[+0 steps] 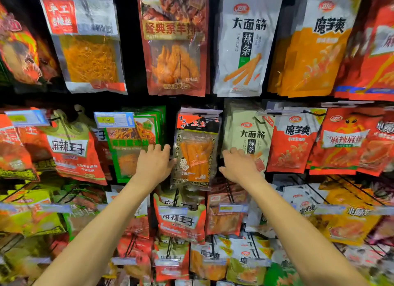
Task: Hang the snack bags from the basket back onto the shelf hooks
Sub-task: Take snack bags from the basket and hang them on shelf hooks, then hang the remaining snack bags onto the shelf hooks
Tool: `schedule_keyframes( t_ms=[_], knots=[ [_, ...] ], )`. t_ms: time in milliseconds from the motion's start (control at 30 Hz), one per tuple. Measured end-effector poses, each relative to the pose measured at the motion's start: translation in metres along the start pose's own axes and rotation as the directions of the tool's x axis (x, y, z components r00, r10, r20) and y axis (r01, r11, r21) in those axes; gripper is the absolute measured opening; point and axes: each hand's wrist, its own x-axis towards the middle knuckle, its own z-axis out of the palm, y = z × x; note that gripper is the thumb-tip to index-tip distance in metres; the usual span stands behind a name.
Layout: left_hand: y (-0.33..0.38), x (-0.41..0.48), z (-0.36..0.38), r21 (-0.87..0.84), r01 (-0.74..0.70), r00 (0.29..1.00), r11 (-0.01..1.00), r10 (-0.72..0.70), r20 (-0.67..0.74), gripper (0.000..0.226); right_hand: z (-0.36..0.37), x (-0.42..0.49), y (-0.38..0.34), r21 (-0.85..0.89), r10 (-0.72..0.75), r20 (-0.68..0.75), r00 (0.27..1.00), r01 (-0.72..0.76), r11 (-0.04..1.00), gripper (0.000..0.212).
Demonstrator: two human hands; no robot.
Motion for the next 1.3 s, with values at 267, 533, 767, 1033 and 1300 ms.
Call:
schedule_keyframes(
  t_ms=[267, 533, 767, 1033, 1300],
  knots=[
    [0.009, 0.033, 0.026, -0.59, 0.193, 0.97, 0.784, -0.063, 0.233, 0.111, 0.034, 0.048, -0.021, 0.593, 0.141, 0.051, 0.989, -0.143, 0.793, 0.104],
    [0.022, 0.036, 0.064, -0.9, 0.345, 0.938, 0.265, -0.085, 0.335, 0.109, 0.069, 0.066, -0.015, 0.907, 0.12, 0.058, 0.991, -0.103, 0.409, 0.128],
    [0.044, 0.034, 0.087, -0.931, 0.362, 0.932, 0.036, -0.027, 0.361, 0.105, 0.083, 0.065, -0.031, 0.997, 0.113, 0.018, 0.993, -0.026, 0.071, 0.092],
    [0.055, 0.03, 0.091, -0.938, 0.346, 0.938, -0.016, -0.034, 0.346, 0.094, 0.09, 0.064, -0.031, 1.0, 0.197, 0.005, 0.98, -0.006, 0.004, 0.084],
    [0.064, 0.033, 0.086, -0.938, 0.345, 0.934, 0.023, -0.106, 0.341, 0.082, 0.089, 0.074, -0.036, 0.999, 0.272, -0.001, 0.962, -0.009, 0.036, 0.085]
  ],
)
